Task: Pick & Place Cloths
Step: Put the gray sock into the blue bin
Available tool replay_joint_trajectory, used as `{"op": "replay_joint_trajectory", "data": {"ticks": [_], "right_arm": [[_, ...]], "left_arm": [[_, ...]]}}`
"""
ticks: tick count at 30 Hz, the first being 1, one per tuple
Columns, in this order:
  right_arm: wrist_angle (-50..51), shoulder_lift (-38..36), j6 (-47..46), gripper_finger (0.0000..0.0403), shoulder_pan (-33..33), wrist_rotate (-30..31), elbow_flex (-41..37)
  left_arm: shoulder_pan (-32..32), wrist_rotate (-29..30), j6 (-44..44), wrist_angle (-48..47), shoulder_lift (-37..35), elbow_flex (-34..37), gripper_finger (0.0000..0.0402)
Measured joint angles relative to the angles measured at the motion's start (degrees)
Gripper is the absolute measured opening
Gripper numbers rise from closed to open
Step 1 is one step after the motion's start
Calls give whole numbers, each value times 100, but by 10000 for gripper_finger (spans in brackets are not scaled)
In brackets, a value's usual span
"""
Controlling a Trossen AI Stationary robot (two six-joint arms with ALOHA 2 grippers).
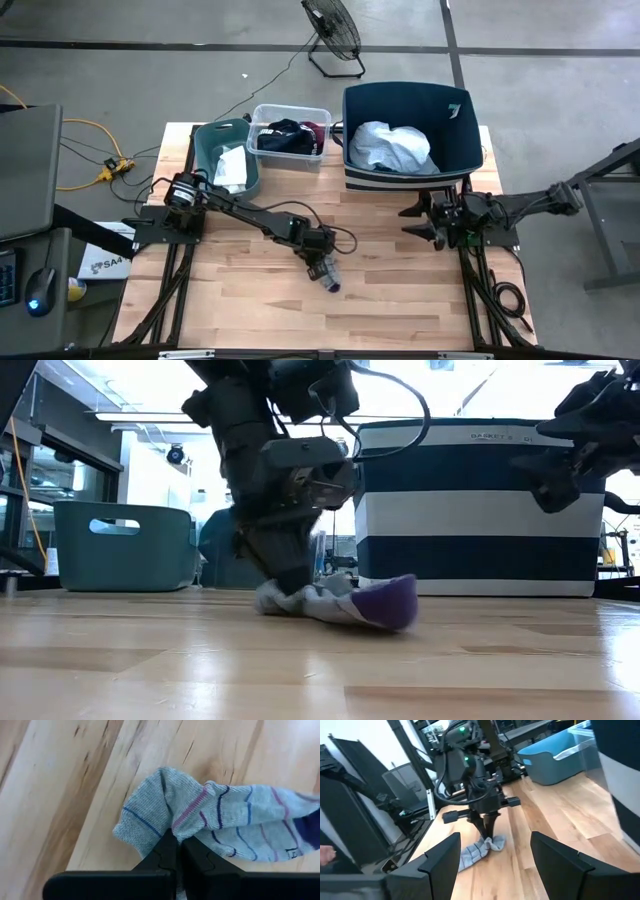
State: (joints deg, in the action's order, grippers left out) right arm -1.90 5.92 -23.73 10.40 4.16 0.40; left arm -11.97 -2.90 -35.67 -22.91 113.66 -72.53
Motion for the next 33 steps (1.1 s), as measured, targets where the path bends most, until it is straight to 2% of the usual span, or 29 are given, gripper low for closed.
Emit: {"op": "replay_joint_trajectory", "data": {"ticks": [8,15,20,25,27,33], "right_arm": [[-11,28,0,233,-70,-8,0],[-28,28,-982,233,-66,0,-2],[-31,28,-738,233,-66,2,-4],[-35,28,-444,233,-66,9,-4],[-38,28,-453,233,-66,11,-4],[-37,30,-450,233,-66,18,-4]], "left_arm": [[197,328,218,-1446,-301,-534,1],[285,1141,394,-3361,-901,-1083,1],[295,1925,238,-4912,-1455,-1434,1],[353,2810,-64,-6194,-2119,-1513,1],[454,2988,-279,-6648,-2359,-1511,1],[941,3499,-291,-6737,-3203,-1435,1]]}}
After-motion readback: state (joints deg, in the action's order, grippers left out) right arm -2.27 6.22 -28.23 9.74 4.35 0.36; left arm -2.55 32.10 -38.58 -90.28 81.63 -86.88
